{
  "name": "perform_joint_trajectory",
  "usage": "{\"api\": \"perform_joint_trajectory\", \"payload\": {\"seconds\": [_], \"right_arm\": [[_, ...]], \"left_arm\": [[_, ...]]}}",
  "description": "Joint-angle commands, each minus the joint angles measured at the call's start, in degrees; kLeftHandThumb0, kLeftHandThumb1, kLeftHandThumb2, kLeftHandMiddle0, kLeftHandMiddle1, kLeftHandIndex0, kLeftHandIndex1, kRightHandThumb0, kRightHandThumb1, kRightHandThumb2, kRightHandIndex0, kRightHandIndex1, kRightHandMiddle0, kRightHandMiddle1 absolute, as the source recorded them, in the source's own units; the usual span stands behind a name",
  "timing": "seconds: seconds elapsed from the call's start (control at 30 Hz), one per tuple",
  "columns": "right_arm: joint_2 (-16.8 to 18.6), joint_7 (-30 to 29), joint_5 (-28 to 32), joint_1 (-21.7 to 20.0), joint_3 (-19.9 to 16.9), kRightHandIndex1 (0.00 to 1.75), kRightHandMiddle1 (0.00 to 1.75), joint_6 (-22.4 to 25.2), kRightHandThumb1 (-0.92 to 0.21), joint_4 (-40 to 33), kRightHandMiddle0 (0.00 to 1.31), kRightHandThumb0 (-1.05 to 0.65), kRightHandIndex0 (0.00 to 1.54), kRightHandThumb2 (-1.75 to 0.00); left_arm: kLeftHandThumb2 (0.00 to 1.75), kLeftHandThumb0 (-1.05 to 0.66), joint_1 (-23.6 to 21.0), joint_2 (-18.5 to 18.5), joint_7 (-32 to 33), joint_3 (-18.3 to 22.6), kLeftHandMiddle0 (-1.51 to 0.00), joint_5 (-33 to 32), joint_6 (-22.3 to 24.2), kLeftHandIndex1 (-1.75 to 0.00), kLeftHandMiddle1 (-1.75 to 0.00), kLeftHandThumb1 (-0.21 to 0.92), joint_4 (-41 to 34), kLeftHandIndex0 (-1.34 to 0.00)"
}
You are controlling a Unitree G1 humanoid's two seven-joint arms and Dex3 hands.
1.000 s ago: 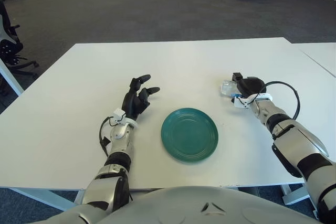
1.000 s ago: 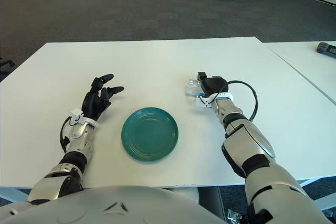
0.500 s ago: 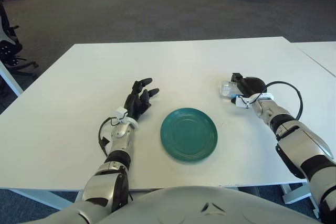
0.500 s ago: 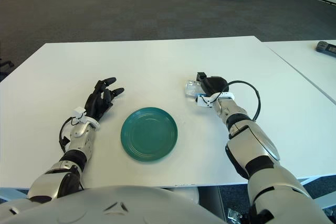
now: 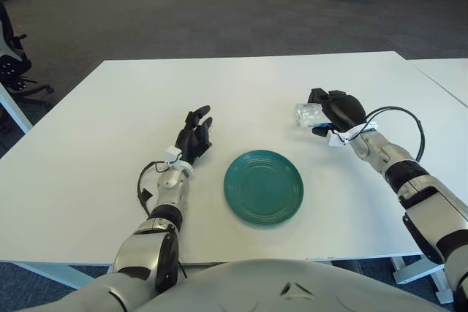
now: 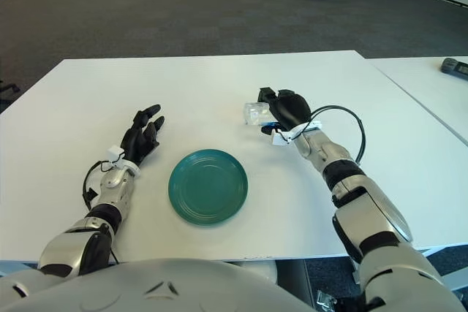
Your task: Put the bottle into the plate.
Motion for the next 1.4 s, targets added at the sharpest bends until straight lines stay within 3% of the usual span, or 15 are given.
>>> {"api": "perform_joint_trajectory", "payload": {"seconds": [0.0, 0.33, 0.63, 0.87, 1.37], "right_arm": [[-1.93, 1.89, 1.05, 2.76, -2.83, 1.75, 1.75, -1.05, -0.26, -10.84, 0.65, -0.49, 1.28, -1.38], [-0.88, 8.23, 0.92, 10.07, -6.43, 1.75, 1.75, 0.98, -0.22, -26.22, 0.68, -0.5, 1.28, -1.43], [0.65, 12.83, 0.16, 14.48, -6.92, 1.75, 1.75, 1.21, -0.21, -35.7, 0.7, -0.51, 1.26, -1.45], [1.48, 16.36, 0.09, 16.96, -6.82, 1.75, 1.75, 0.73, -0.2, -39.2, 0.7, -0.51, 1.25, -1.45], [3.45, 14.53, -6.67, 21.42, -4.22, 1.75, 1.75, -3.36, -0.19, -41.26, 0.71, -0.52, 1.22, -1.47]], "left_arm": [[0.9, -0.77, 2.7, -0.14, 1.67, -0.2, -0.23, 0.71, 4.19, -0.64, -0.07, 0.92, 4.11, 0.0], [0.94, -0.77, 1.96, -0.19, 2.48, -0.4, -0.26, 1.1, 4.74, -0.65, -0.07, 0.92, 4.74, 0.0], [0.93, -0.8, 1.41, -0.24, 2.26, -0.12, -0.25, 0.77, 4.63, -0.65, -0.05, 0.92, 5.11, 0.0], [0.92, -0.81, 1.19, -0.35, 1.88, 0.01, -0.25, 0.63, 4.4, -0.64, -0.04, 0.92, 5.24, 0.0], [0.9, -0.81, 1.18, -0.36, 1.11, 0.43, -0.27, 0.12, 3.91, -0.67, -0.04, 0.92, 5.29, 0.0]]}}
